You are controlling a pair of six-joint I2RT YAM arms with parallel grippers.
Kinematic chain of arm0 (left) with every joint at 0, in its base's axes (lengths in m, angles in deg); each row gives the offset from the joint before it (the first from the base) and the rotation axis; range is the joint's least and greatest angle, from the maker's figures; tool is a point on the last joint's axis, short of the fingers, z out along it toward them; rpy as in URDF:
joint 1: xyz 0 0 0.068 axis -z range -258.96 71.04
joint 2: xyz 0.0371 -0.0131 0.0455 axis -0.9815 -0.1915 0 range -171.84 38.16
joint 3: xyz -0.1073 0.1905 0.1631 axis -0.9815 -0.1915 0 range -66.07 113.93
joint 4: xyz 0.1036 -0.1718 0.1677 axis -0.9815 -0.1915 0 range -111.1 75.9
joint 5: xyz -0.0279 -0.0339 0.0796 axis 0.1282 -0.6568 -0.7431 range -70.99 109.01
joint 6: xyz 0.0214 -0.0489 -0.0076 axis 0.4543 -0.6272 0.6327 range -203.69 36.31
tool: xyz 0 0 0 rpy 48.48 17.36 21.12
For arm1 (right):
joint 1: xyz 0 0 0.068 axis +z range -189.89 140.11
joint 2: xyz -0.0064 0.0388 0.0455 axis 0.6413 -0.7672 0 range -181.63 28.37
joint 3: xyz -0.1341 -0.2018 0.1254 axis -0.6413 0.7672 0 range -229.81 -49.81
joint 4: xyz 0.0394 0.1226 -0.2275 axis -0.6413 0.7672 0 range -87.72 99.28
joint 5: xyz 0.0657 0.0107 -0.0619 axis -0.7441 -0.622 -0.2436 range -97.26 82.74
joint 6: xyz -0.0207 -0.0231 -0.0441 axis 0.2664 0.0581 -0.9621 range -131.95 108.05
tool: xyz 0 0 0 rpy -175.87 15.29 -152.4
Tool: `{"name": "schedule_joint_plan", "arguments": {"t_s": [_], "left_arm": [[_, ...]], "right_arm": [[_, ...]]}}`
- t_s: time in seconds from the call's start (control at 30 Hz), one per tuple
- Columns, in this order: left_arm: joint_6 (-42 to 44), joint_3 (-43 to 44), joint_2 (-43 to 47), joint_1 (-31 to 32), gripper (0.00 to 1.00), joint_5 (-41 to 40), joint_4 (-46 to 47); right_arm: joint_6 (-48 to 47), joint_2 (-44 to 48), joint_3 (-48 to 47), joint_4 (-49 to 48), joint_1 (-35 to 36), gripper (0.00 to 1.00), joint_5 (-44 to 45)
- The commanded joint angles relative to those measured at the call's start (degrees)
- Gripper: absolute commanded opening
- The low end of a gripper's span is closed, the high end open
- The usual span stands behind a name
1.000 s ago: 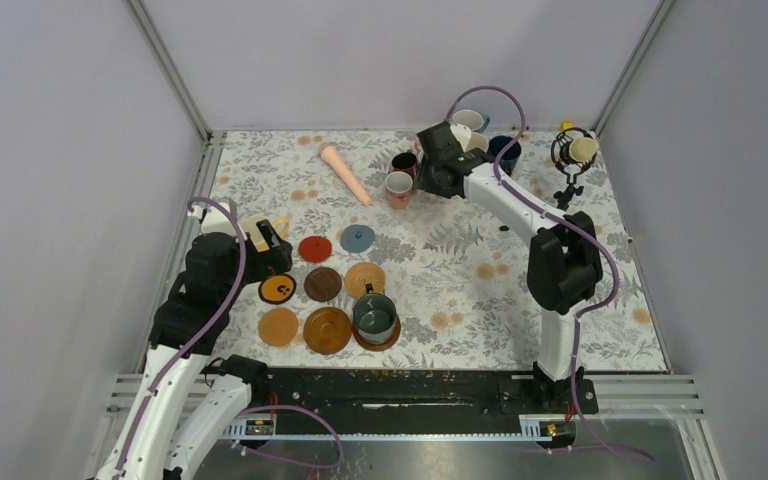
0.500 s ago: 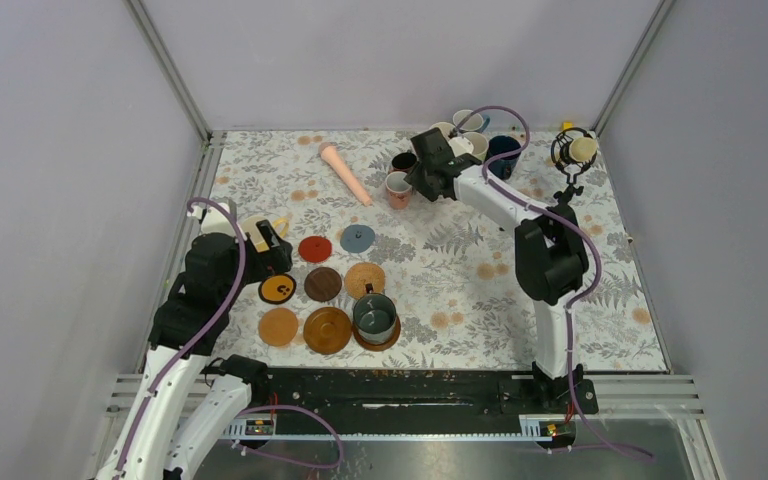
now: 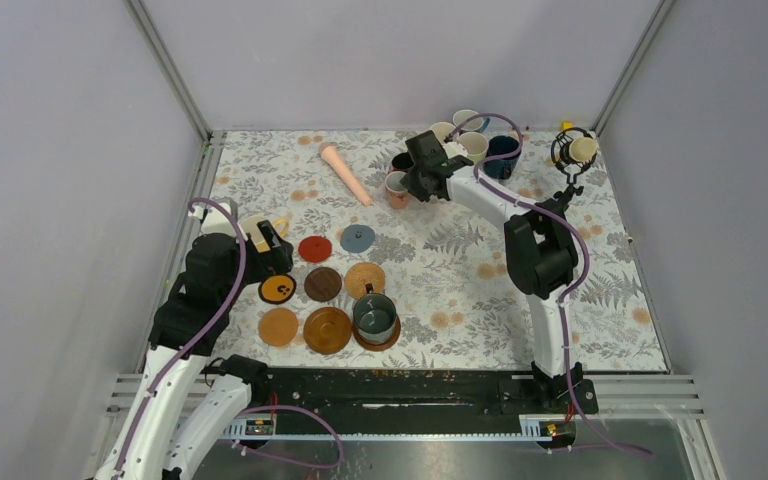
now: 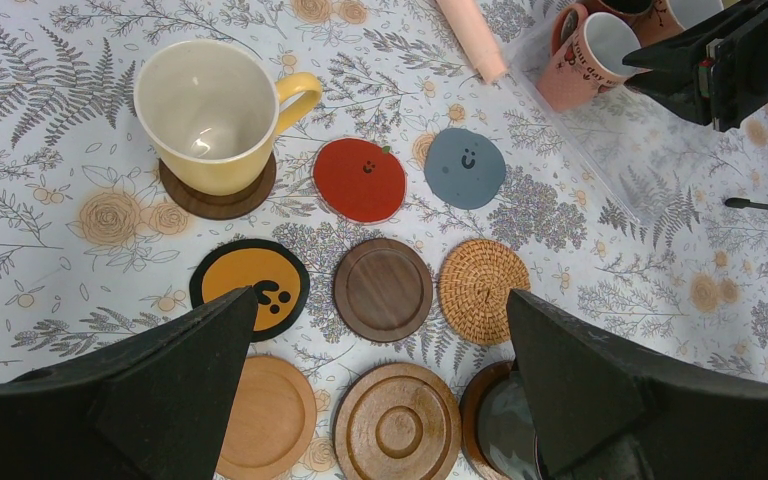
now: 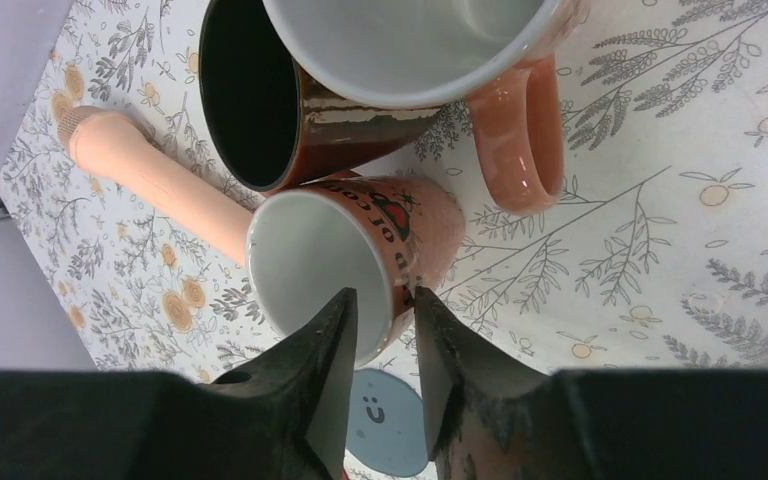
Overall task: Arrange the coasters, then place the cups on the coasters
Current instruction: Pick up the cup from the tray.
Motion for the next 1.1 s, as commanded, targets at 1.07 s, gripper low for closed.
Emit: {"name": "schedule_joint_plan", "arguments": {"t_s": [1.07], "left_arm": [[0.5, 0.4, 0.5, 0.3, 0.99, -0.5, 2.7]], "right_arm": [[-11.3, 18.2, 9.3, -5.2, 1.7, 0.00, -13.6]]}}
